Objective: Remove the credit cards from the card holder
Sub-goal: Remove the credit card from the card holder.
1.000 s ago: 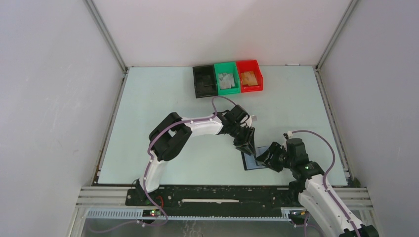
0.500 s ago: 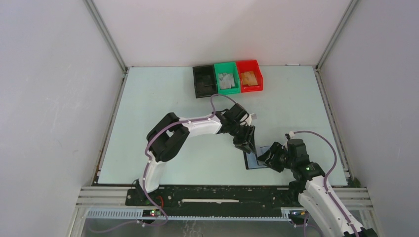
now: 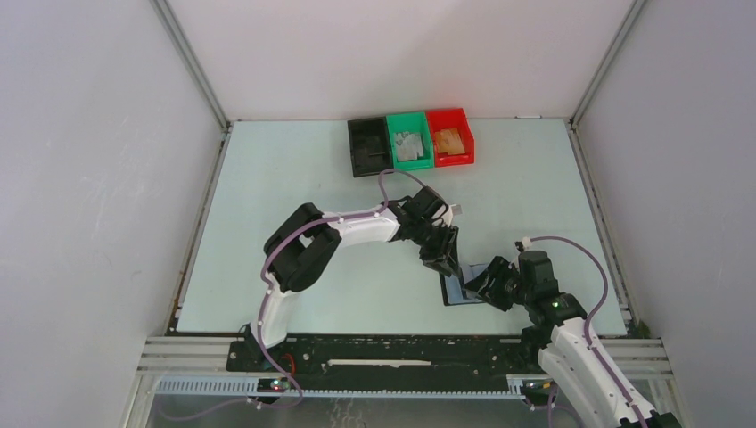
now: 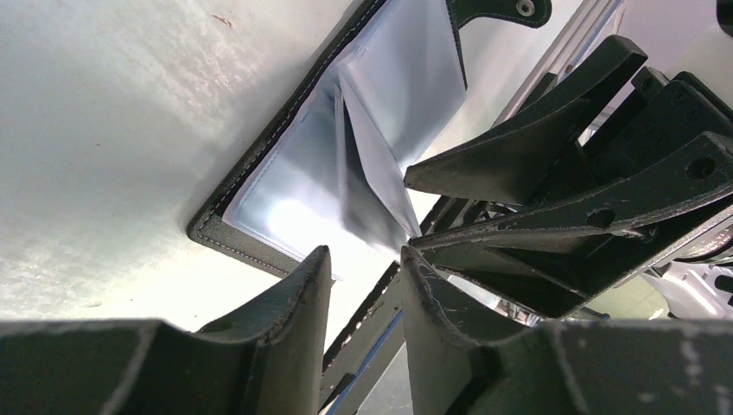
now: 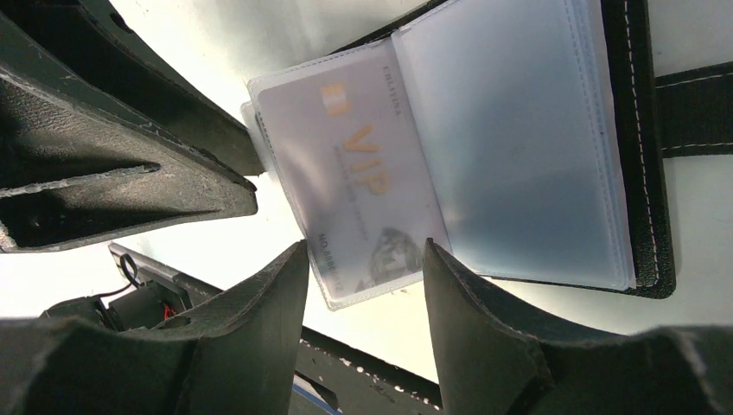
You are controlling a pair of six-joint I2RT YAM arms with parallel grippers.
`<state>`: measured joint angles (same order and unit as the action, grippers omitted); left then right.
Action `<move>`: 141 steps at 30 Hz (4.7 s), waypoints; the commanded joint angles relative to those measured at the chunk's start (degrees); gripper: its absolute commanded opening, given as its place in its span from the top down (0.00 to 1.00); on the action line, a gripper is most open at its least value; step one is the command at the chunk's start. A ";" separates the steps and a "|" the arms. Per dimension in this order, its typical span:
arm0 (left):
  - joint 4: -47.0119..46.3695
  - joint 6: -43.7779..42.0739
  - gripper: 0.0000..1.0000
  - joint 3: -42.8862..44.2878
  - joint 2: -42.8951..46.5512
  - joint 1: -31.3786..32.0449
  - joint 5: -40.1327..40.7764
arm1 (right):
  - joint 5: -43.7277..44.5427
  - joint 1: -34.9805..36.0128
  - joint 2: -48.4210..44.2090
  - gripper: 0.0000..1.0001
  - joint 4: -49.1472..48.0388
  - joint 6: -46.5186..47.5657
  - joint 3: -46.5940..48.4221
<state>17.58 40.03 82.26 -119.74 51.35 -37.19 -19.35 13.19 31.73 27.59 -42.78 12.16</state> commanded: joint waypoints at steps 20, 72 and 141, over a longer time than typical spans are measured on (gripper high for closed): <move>-0.18 -0.25 0.63 0.13 1.51 -0.42 0.96 | 4.81 -2.61 -6.20 0.41 5.38 -1.58 2.14; -11.54 14.70 0.61 10.04 -7.49 2.89 -7.89 | 14.71 -14.60 11.77 0.64 1.13 -0.08 8.67; -22.77 20.27 1.00 -2.90 -5.62 0.88 -5.96 | 8.58 -15.12 18.98 0.68 -6.15 -5.12 1.78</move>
<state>-2.94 60.10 82.21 -129.97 53.25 -42.24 -12.60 -1.76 48.88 19.46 -48.16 15.03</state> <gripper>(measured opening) 0.007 0.324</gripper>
